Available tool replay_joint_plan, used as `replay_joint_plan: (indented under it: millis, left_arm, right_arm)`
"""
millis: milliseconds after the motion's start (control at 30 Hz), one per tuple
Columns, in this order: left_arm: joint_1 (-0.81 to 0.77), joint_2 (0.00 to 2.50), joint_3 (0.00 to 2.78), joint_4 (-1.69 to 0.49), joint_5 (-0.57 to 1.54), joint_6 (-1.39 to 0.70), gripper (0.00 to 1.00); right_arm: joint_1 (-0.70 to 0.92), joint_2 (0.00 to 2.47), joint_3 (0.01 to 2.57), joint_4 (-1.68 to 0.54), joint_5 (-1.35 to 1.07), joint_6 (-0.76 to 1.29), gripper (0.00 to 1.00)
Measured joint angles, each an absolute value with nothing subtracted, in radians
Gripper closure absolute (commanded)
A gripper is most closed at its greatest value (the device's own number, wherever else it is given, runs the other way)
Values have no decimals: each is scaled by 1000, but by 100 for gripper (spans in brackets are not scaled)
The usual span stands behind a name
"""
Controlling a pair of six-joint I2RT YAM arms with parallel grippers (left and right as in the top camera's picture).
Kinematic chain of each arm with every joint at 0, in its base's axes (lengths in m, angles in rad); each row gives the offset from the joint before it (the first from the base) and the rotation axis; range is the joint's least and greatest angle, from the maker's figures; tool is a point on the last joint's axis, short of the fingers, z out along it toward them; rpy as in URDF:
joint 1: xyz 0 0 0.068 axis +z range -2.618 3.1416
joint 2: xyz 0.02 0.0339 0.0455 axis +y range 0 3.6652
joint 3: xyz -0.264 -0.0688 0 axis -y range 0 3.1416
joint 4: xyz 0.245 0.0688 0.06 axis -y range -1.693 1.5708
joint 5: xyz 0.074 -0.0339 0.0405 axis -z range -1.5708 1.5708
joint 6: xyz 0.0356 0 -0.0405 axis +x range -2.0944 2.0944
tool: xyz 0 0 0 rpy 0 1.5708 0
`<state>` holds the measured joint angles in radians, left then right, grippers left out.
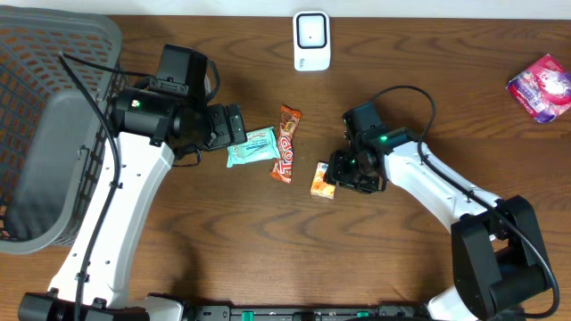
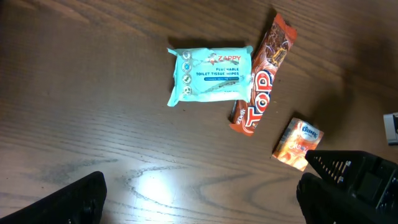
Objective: Scan the item barcode
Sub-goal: 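Grasp the small orange tissue packet with the right gripper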
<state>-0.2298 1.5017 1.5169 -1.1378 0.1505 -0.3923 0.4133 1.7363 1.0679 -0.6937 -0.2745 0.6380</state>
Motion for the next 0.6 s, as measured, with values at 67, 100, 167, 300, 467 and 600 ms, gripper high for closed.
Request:
replay_joint_plan:
  millis: [67, 100, 167, 300, 467, 600]
  left_arm:
    - [-230, 1502, 1517, -1138, 150, -392, 2]
    - [-230, 1502, 1517, -1138, 150, -392, 2]
    - [-230, 1502, 1517, -1138, 150, -392, 2]
    - [-230, 1502, 1517, -1137, 150, -392, 2]
    - [-230, 1502, 1517, -1138, 150, -392, 2]
    - [-230, 1502, 1517, -1138, 150, -392, 2]
  right_arm:
    - [407, 1736, 1058, -682, -280, 638, 47]
    - [407, 1736, 1050, -678, -282, 638, 47]
    - [406, 1736, 1036, -666, -284, 638, 48]
    - [395, 1736, 1005, -612, -298, 638, 51]
    - [378, 1736, 952, -548, -315, 638, 52]
    - [347, 1736, 901, -471, -361, 634, 57]
